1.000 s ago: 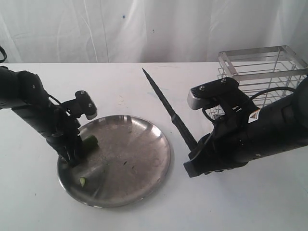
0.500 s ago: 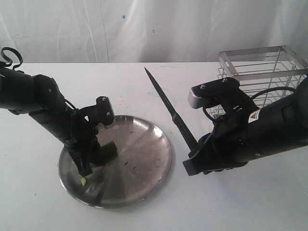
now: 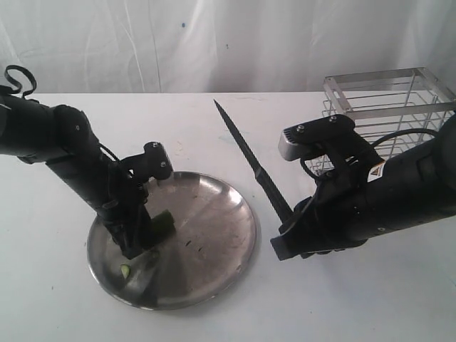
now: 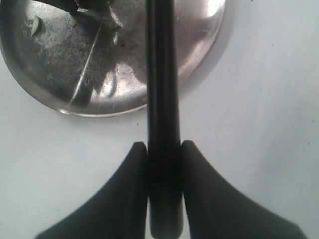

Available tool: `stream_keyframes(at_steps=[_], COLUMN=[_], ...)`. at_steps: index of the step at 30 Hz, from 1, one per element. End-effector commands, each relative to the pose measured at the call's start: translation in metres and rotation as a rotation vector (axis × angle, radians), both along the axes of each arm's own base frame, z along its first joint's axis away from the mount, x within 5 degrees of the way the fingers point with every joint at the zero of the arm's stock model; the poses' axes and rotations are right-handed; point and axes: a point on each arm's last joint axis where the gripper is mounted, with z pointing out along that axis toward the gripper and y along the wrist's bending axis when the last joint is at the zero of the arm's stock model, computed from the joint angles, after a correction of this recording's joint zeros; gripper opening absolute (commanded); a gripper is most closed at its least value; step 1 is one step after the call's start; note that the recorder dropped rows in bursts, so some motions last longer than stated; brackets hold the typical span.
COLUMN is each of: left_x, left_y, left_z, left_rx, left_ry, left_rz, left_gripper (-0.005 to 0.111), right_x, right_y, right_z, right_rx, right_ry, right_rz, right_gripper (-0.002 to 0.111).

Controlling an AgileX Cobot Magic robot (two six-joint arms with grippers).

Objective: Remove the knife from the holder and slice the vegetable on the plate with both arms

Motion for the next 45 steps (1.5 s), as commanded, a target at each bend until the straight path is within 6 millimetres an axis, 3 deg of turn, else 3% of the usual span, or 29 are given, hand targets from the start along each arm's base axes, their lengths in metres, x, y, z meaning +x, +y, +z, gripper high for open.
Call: stream_keyframes(at_steps=[1,2,6,8,9,11,14,16,19,22,27,30,35,39,41,45], left_x=[0.002,0.003,0.000,-0.004,-0.008,-0.014,-0.017,-0.016,-0.015,-0.013,-0.009,-0.008,-0.010,-0.010,-0.011,-0.009], left_y=[-0.009,-0.009,-0.001,0.005,0.010,0.011,0.002,0.000,0.000,0.001,0.007,0.008,0.010,0.014,0.014,0.014], left_z=[0.031,0.049,0.081,0.093,0.104,0.117,0.134,0.140,0.140,0.139,0.117,0.114,0.109,0.086,0.071,0.050], left_rx=[-0.059,-0.064,-0.009,0.014,0.028,-0.018,-0.205,-0.260,-0.246,-0.231,-0.202,-0.209,-0.156,-0.019,0.004,0.023], left_ry=[0.081,0.072,0.038,0.023,0.014,0.025,0.028,0.003,-0.017,-0.076,-0.194,-0.221,-0.190,-0.111,-0.066,-0.029], left_rz=[0.029,0.036,0.101,0.169,0.240,0.355,0.459,0.477,0.439,0.388,0.407,0.419,0.389,0.309,0.306,0.312], left_gripper=[0.052,0.052,0.046,0.034,0.015,0.000,0.000,0.000,0.000,0.000,0.000,0.000,0.000,0.001,0.009,0.039], right_x=[-0.001,-0.001,-0.003,-0.004,-0.005,-0.002,0.011,0.022,0.029,0.041,0.047,0.048,0.049,0.056,0.057,0.059], right_y=[0.000,0.000,0.000,-0.001,0.000,0.004,0.022,0.042,0.072,0.091,0.095,0.095,0.090,0.081,0.078,0.073], right_z=[0.001,0.000,0.000,-0.001,0.000,0.006,0.009,0.000,-0.015,-0.025,-0.036,-0.036,-0.038,-0.038,-0.037,-0.035], right_rx=[0.006,0.001,-0.009,-0.012,-0.015,-0.012,-0.016,-0.044,-0.096,-0.161,-0.205,-0.199,-0.258,-0.334,-0.361,-0.370], right_ry=[0.002,0.005,0.015,0.026,0.039,0.057,0.123,0.220,0.295,0.260,0.296,0.289,0.278,0.230,0.215,0.219], right_rz=[-0.002,0.002,0.012,0.017,0.024,0.047,0.076,0.119,0.207,0.142,0.113,0.110,0.108,0.040,0.011,-0.010], right_gripper=[0.000,0.000,0.000,0.000,0.000,0.000,0.000,0.000,0.000,0.000,0.000,0.000,0.000,0.000,0.000,0.000])
